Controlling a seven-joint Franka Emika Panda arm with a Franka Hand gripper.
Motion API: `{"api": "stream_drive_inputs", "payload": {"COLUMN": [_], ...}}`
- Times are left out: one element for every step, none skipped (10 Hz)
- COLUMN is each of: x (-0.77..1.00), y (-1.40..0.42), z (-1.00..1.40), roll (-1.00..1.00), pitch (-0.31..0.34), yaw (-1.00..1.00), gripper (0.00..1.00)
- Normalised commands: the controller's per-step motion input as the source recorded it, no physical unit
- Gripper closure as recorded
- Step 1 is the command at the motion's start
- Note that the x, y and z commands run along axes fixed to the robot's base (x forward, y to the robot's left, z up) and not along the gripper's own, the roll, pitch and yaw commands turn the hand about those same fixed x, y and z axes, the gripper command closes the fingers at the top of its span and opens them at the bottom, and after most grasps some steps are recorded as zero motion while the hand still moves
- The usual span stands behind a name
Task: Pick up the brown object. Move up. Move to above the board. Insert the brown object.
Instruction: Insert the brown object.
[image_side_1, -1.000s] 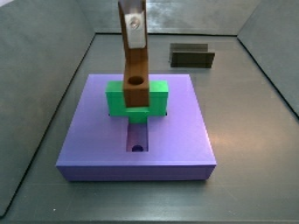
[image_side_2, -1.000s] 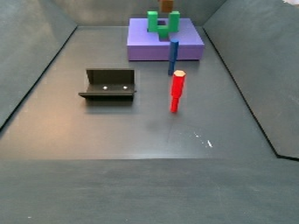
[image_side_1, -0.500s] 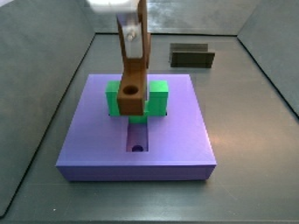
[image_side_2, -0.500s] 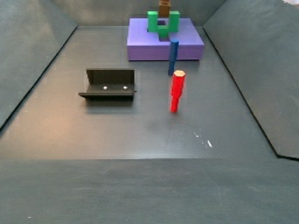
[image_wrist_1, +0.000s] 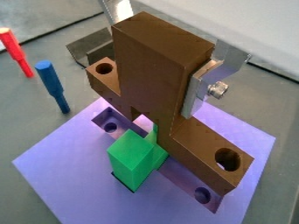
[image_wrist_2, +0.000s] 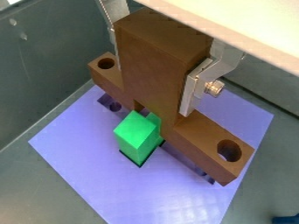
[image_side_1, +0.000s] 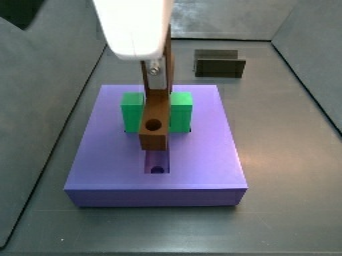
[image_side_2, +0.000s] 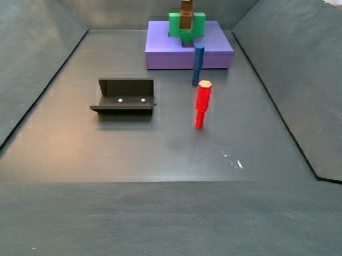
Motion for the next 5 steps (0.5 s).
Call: {"api": "stream_drive_inputs", "payload": {"x": [0.08,-0.04,-0.02,-0.02,-0.01], "y": [-0.04,0.0,0.0,0.0,0.0], "z": [0.0,-0.25,-0.2,-0.23,-0.17], "roll": [0.0,0.0,0.0,0.0,0.0], "pitch": [0.0,-0.003,-0.004,-0.009,-0.004], "yaw": [0.0,0.03,0.16,0.16,0.15], "gripper": [1.0,1.0,1.0,1.0,1.0]}}
